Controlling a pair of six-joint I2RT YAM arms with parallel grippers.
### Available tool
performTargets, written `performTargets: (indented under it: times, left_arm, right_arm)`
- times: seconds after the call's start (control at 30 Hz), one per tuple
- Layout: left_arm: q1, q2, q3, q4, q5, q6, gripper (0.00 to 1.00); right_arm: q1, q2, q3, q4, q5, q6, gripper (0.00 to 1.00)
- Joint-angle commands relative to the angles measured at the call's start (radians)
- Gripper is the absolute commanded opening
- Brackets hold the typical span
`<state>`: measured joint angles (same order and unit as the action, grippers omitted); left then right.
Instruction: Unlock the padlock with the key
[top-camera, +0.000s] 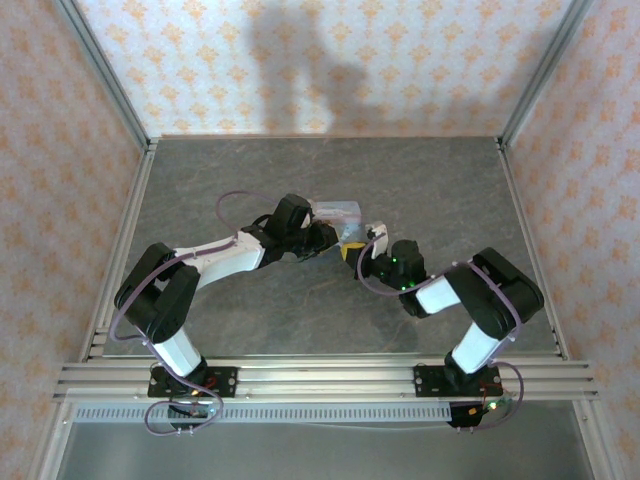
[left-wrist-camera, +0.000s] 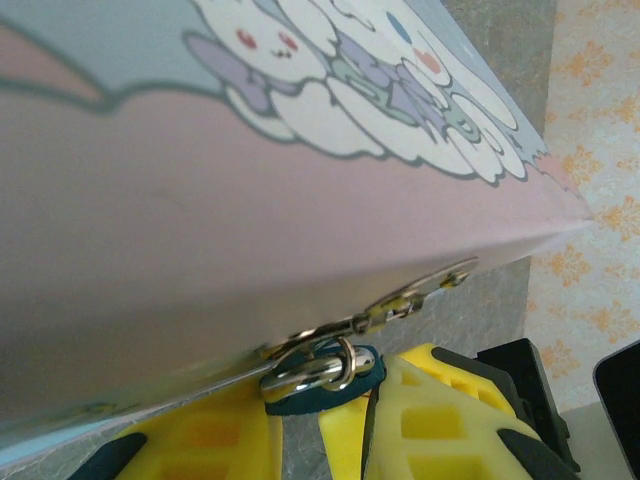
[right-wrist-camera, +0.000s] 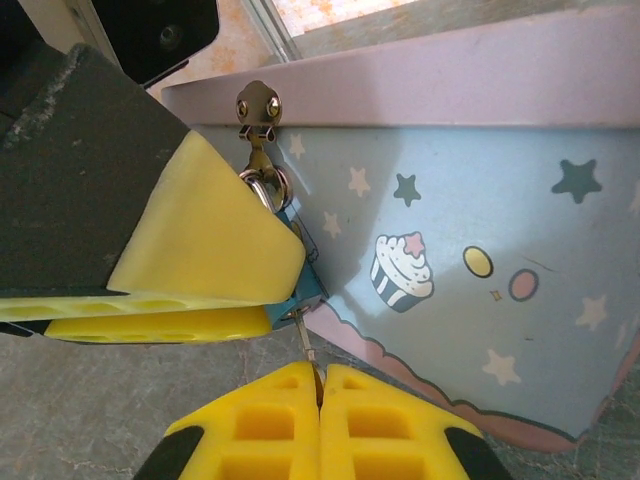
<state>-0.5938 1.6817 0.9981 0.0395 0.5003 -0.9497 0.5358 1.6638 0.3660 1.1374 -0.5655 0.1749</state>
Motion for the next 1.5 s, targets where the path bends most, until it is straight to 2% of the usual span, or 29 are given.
performTargets:
  times: [0.0, 0.47, 0.8, 0.93, 1.3, 1.47]
  left_arm:
    - [-0.021, -0.028, 0.023, 0.024, 0.060, 0.005, 0.22]
    - [-0.023, -0.027, 0.021, 0.025, 0.063, 0.007, 0.22]
    - [-0.023, -0.025, 0.017, 0.032, 0.057, 0.005, 0.22]
    - [-0.022, -0.024, 0.019, 0.033, 0.059, 0.006, 0.22]
    - [-0.021, -0.021, 0.016, 0.034, 0.058, 0.008, 0.23]
    - [-0.021, -0.019, 0.019, 0.030, 0.058, 0.009, 0.23]
  right_arm:
    - [0.007, 0.002, 0.068, 0.105, -0.075, 0.019, 0.00]
    - [-0.005, 0.005, 0.133, 0.080, -0.120, 0.026, 0.00]
    - [0.032, -0.016, 0.115, 0.067, -0.145, 0.009, 0.00]
    - [0.032, -0.024, 0.084, 0.123, -0.140, 0.041, 0.00]
    - [0.045, -0.048, 0.067, 0.068, -0.119, 0.038, 0.00]
    - [0.049, -0.034, 0.063, 0.098, -0.095, 0.050, 0.00]
